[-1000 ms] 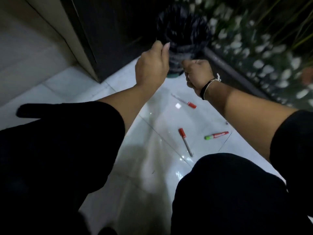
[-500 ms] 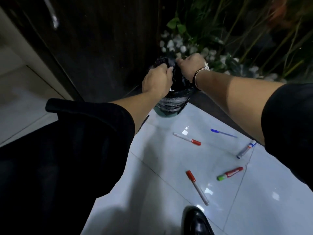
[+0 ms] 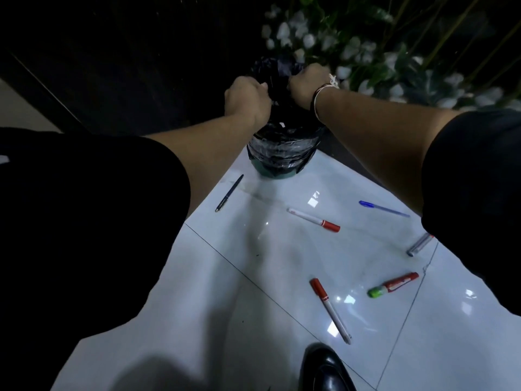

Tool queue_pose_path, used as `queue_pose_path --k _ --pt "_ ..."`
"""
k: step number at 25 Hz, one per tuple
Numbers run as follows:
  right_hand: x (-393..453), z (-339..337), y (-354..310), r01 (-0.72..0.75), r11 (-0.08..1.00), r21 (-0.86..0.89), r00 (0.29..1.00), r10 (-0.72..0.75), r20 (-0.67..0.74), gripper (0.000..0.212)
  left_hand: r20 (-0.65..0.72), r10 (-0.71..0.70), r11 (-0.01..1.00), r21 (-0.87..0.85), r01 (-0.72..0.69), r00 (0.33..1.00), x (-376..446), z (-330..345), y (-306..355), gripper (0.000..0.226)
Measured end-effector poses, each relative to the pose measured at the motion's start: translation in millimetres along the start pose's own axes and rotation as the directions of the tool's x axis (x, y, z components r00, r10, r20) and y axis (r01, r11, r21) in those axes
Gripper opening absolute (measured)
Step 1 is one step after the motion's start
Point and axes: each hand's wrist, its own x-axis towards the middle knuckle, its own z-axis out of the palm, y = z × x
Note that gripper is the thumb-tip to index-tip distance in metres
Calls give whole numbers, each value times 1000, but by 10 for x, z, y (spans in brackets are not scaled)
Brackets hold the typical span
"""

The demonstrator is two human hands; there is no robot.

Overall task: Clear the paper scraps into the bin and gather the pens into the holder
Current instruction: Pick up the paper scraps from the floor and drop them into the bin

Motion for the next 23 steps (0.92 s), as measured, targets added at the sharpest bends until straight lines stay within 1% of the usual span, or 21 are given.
queue_pose_path --k 2,3,4,5,6,7,8,9,10,11,12,13,14,15,16,17,18,20,22,23 --pt "-8 41 4 46 998 53 998 -43 -48 26 63 8 1000 -13 -7 998 8 -4 57 28" --pt "2 66 22 62 995 84 995 -56 -80 20 66 30 1000 -8 -30 997 5 -1 95 24" --pt "-2 69 33 76 988 137 993 -62 -105 15 60 54 999 -8 -54 997 4 4 134 22" --pt "8 73 36 100 975 197 989 -76 -126 16 42 81 997 -8 -81 996 16 19 161 20" --pt "20 74 51 135 971 199 982 -104 -156 15 20 112 994 -3 -112 994 21 32 198 19" --pt "41 76 73 182 975 130 970 -156 -189 11 1 144 989 13 -144 990 18 45 232 19" --pt "42 74 81 218 976 6 957 -212 -200 14 -12 174 984 34 -174 985 14 56 261 20" --pt "52 81 87 239 963 -124 949 -259 -181 22 -20 196 979 54 -195 980 12 67 270 19" --pt "42 80 98 267 932 -246 946 -302 -117 27 -18 216 974 71 -214 976 6 78 265 19" --pt "40 79 120 324 891 -317 936 -350 -29 32 -8 235 969 80 -234 972 -6 80 254 20" --pt "-5 47 127 391 858 -333 913 -407 21 35 2 262 963 72 -261 965 -25 76 244 20" --pt "-48 24 143 417 858 -300 901 -433 14 38 9 289 956 49 -289 957 -73 52 247 21" --pt "-150 -34 136 395 887 -239 906 -420 -60 38 -2 322 947 11 -322 947 -143 9 265 20" --pt "-261 -88 136 356 925 -132 911 -375 -171 38 -28 352 935 -33 -353 936 -240 -38 282 19" --pt "-362 -139 145 337 941 -6 910 -328 -252 37 -57 381 920 -77 -384 923 -335 -85 289 16" --pt "-487 -178 192 345 933 104 904 -300 -304 34 -80 405 905 -108 -411 911 -459 -112 269 13" --pt "-653 -216 248 339 923 181 908 -271 -319 27 -95 414 897 -124 -424 905 -601 -125 215 12" --pt "-1034 -232 389 321 910 262 919 -233 -317 9 -76 421 895 -125 -428 904 -927 -127 53 12" --pt "-1439 -157 566 299 897 325 938 -213 -274 4 -27 409 903 -135 -408 912 -1273 -132 -158 8" --pt "-1641 -84 677 294 894 338 941 -208 -268 5 -1 387 912 -150 -382 922 -1433 -130 -271 6"
